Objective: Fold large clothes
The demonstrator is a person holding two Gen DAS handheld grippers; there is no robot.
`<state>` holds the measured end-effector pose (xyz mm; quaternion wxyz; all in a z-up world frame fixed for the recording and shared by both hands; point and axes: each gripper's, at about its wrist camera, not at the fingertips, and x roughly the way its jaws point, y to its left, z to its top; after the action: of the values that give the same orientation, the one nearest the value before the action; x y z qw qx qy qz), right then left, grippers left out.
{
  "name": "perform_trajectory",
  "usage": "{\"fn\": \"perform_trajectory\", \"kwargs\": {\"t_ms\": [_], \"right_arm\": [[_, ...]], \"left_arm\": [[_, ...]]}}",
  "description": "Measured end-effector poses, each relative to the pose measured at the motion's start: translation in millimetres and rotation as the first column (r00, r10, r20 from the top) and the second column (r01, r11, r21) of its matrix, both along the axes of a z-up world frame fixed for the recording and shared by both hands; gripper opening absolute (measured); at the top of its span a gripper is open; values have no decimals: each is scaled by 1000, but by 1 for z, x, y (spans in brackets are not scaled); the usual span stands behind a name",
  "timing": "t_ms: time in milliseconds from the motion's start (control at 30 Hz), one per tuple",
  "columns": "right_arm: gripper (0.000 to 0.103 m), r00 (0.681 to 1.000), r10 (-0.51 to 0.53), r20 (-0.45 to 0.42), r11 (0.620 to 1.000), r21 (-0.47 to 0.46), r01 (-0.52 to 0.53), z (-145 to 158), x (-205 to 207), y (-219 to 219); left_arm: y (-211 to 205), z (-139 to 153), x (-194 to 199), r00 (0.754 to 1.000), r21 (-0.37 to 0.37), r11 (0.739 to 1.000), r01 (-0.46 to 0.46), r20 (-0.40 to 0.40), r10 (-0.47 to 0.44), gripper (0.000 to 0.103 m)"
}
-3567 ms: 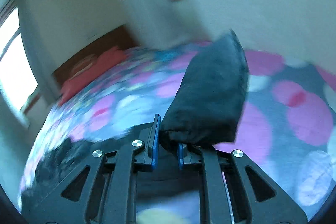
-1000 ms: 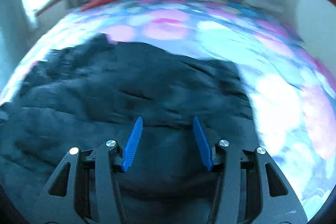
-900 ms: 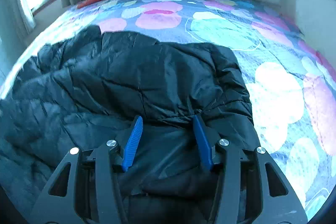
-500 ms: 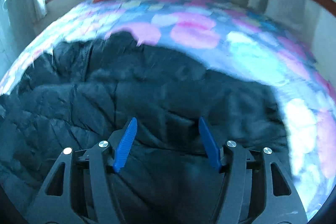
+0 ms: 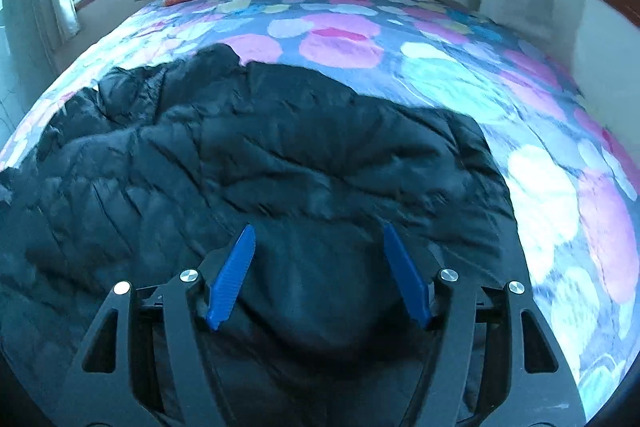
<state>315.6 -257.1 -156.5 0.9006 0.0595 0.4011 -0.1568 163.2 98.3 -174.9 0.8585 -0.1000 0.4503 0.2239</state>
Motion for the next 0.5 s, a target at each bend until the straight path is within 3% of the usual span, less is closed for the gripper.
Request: {"fn": "perform_trajectory", "kwargs": {"t_ms": [367,500], "right_arm": [[68,1000,-3,-4,1000,-16,3,-21,2,0],[68,1000,-2,0,1000,-14,2,-21,1,-1]], "left_arm": [[9,7,-3,1000,-65,997,29,13,-28,98],[21,25,-14,996,-95,994,61,67,-54,98]]}}
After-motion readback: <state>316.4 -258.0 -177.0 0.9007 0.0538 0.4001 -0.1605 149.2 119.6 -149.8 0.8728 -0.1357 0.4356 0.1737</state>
